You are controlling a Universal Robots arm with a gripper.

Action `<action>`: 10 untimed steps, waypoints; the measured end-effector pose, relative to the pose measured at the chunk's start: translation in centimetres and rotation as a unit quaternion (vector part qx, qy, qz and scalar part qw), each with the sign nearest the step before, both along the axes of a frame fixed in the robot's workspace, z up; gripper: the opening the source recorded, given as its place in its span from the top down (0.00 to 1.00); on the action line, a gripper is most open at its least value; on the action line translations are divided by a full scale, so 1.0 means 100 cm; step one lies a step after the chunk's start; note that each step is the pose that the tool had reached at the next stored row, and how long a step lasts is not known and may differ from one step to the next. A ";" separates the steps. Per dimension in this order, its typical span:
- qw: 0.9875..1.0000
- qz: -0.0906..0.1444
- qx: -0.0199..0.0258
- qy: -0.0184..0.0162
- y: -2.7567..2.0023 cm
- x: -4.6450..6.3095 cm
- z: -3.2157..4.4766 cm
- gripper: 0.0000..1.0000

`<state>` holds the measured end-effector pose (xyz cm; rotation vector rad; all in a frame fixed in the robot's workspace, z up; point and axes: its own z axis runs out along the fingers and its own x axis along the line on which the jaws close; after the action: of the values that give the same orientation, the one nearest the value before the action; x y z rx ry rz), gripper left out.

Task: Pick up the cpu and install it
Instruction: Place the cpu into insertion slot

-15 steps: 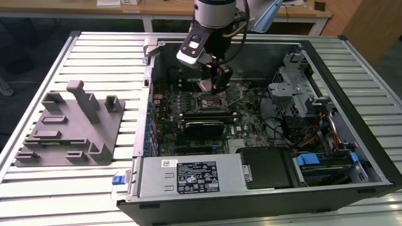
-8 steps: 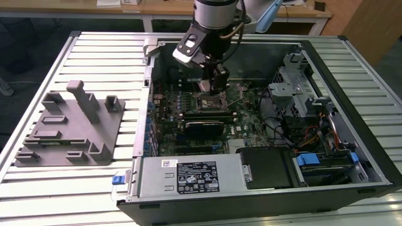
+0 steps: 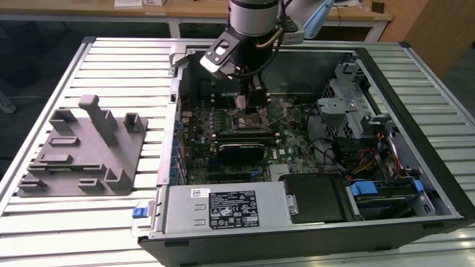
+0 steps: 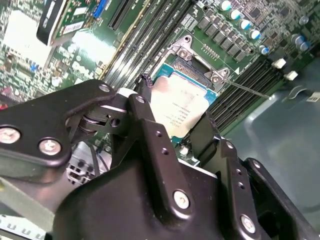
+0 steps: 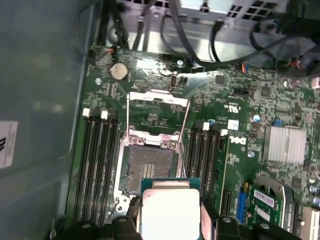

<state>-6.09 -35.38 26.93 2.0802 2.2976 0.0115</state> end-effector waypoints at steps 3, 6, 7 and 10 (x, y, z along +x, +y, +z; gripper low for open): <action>1.000 -0.011 0.001 0.000 0.0000 0.000 -0.0017 0.45; 1.000 -0.018 0.003 -0.002 0.0000 0.000 -0.0046 0.45; 1.000 -0.018 0.004 -0.004 -0.0001 0.000 -0.0051 0.45; 1.000 -0.019 0.005 -0.007 0.0000 0.000 -0.0076 0.45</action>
<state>-6.09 -35.38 26.17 2.1214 2.2543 0.0367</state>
